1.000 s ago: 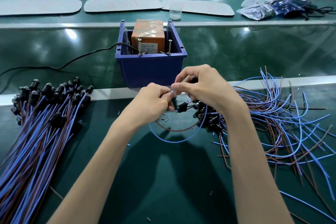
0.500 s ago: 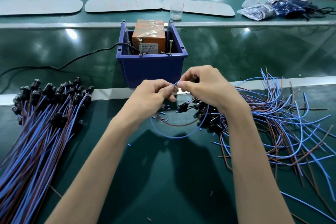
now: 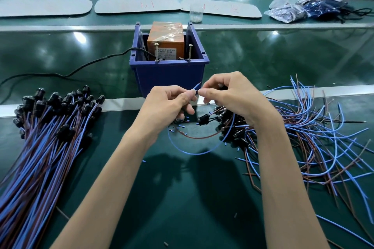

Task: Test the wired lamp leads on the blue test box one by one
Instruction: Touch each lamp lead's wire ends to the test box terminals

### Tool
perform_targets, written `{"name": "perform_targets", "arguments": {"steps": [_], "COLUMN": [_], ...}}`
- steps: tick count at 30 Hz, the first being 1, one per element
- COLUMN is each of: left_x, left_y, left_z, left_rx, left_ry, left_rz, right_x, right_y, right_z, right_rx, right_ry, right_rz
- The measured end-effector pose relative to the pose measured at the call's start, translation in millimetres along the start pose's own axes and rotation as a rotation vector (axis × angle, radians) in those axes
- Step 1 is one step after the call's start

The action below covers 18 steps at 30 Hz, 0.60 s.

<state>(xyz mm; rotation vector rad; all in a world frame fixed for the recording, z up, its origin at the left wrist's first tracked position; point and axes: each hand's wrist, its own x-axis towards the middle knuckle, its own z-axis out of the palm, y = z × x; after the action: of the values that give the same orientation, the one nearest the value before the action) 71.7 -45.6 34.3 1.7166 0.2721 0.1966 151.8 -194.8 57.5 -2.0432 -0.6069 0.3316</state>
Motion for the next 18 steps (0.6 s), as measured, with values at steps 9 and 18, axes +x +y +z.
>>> {"name": "perform_targets", "arguments": {"steps": [9,18], "left_x": [-0.7,-0.7], "left_y": [1.7,5.0], "left_z": [0.8,-0.7], "left_rx": [-0.055,-0.053], "left_ry": [0.024,0.048], "left_rz": [0.003,-0.012], "right_x": [-1.4,2.0], "right_y": [0.0,-5.7], "right_z": [-1.8,8.6], "right_rx": [0.058,0.055], "right_ry": [-0.032,0.04], "right_rz": [-0.026,-0.069]}}
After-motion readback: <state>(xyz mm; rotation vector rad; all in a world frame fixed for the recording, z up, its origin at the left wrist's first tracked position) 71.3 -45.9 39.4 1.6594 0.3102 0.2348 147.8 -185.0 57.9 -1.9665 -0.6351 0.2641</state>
